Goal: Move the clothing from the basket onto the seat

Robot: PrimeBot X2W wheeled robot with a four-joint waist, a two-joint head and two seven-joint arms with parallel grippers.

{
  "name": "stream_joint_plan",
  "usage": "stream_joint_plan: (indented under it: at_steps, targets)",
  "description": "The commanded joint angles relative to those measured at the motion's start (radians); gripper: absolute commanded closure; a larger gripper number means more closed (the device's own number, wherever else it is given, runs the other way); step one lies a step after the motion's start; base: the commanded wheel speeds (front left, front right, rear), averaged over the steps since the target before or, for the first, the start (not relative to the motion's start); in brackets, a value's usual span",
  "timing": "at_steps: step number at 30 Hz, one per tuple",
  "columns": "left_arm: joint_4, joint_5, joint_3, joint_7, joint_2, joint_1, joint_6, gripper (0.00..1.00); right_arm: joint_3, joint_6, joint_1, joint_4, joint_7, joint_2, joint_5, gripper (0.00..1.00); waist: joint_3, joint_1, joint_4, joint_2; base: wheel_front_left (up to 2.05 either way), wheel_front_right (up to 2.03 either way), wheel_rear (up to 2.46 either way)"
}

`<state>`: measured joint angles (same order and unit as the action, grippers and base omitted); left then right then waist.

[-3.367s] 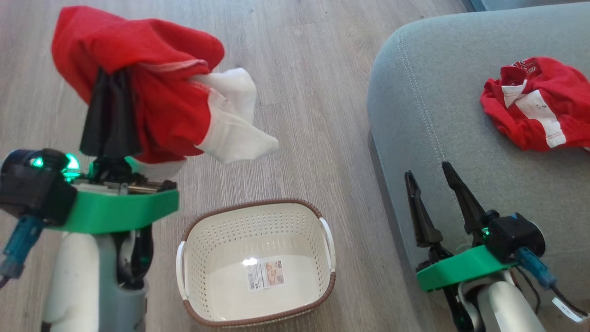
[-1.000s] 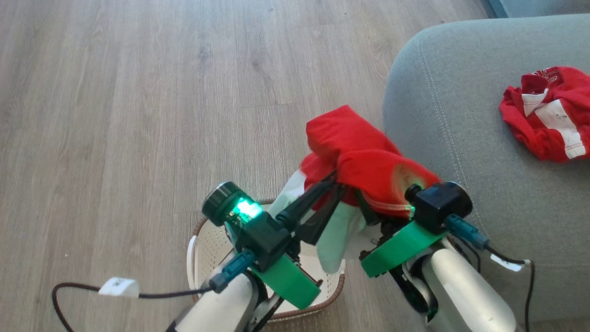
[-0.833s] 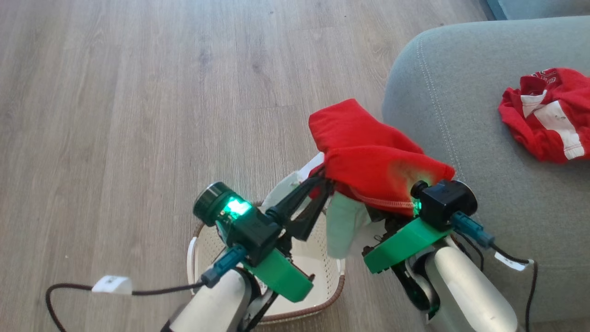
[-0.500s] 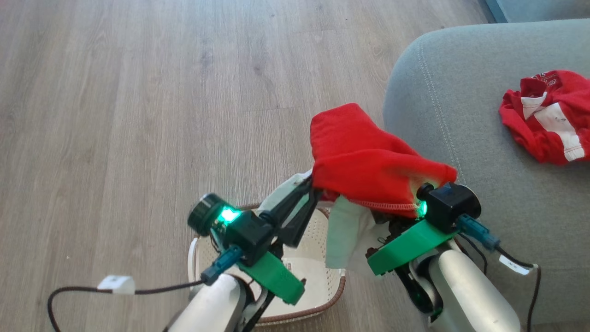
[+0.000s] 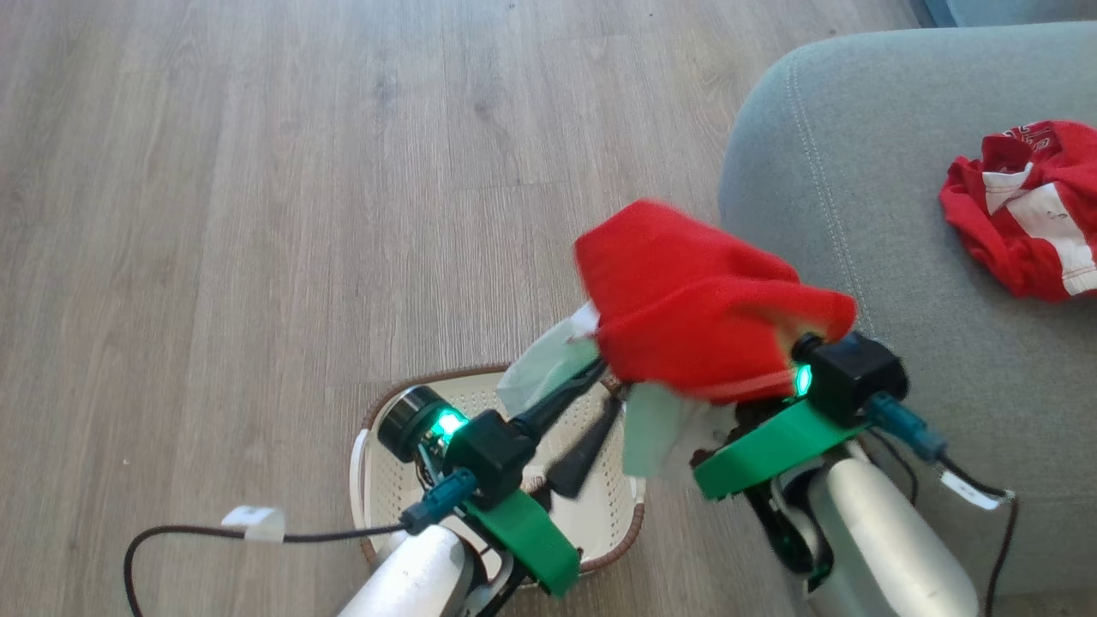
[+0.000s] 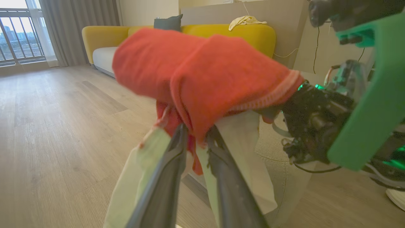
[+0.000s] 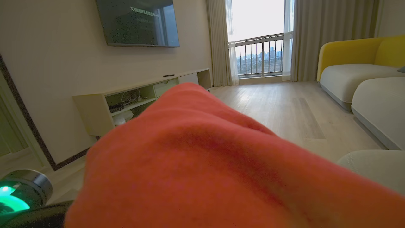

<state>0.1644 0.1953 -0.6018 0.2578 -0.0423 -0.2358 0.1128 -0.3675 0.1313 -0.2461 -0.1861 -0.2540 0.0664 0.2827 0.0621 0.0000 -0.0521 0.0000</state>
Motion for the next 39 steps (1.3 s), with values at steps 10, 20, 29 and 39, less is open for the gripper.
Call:
stream_joint_plan:
  at_steps: [10,20,29,39]
  targets:
    - [-0.023,0.020,0.036,0.004,-0.008,-0.029,0.010,0.00,0.043,-0.001,-0.039,0.047,-0.008,-0.016,-0.058,1.00,0.008,0.0000,0.002,0.0000,0.00,0.00,0.00]
    - [-0.011,0.001,0.064,0.004,-0.008,-0.003,0.012,0.00,0.119,-0.001,-0.041,0.067,-0.008,-0.003,-0.107,1.00,0.012,0.0000,0.000,0.0000,0.00,0.00,0.00]
    - [0.004,-0.026,0.080,0.004,-0.008,0.011,0.016,0.00,0.186,-0.001,-0.016,0.079,-0.008,0.023,-0.132,1.00,0.017,0.0000,-0.008,0.0000,0.00,0.00,0.00]
    - [0.029,-0.021,0.073,0.004,-0.008,0.033,0.017,0.00,0.303,-0.001,0.065,0.071,-0.008,0.015,-0.129,1.00,0.022,0.0000,-0.025,0.0000,0.00,0.00,0.00]
